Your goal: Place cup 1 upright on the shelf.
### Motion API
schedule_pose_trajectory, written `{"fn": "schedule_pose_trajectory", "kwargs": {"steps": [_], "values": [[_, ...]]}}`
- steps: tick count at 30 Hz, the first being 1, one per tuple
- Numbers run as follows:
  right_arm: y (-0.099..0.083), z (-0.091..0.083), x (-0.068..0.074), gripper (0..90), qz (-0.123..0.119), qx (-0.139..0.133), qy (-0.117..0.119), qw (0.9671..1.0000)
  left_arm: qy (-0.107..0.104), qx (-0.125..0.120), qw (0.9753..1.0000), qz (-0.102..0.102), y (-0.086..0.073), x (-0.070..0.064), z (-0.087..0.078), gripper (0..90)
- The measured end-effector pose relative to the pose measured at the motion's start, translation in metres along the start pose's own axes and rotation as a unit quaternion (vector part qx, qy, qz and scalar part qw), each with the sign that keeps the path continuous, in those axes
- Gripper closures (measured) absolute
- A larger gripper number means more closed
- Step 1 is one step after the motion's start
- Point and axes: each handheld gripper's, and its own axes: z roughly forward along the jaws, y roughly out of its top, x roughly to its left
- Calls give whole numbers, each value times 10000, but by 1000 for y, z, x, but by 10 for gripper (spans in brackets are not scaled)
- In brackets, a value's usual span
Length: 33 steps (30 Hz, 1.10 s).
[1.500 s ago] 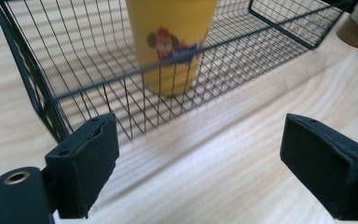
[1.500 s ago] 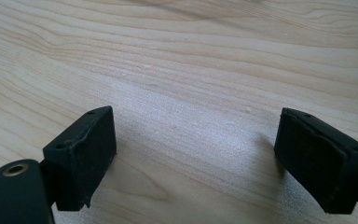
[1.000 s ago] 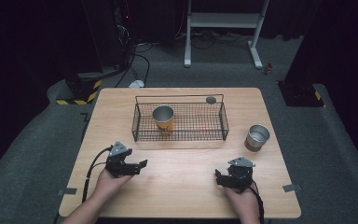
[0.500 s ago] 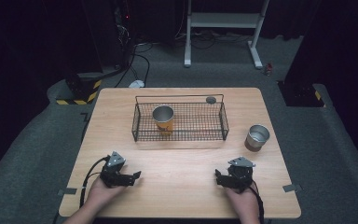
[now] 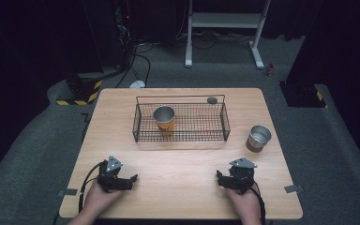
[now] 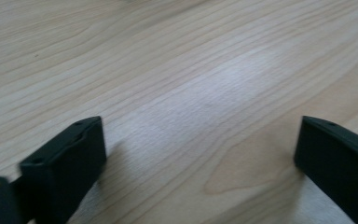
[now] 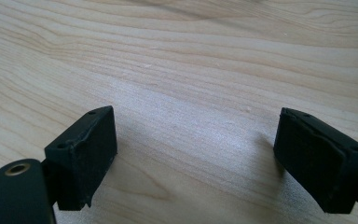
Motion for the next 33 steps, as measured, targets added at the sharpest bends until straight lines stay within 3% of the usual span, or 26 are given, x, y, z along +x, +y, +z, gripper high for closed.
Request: {"fn": "schedule_pose_trajectory", "kwargs": {"steps": [20,25,33], "values": [[0,-3,-2,147,-17,-5,59,10000,-35,10,9999,-98,-2,2,-1,3],[-1,-7,-3,159,-145,-172,-23,9997,-34,12,9999,-99,-2,2,-1,2],[-2,-15,-7,176,-91,-339,-54,9994,-30,12,9999,-97,-2,2,-1,3]]}}
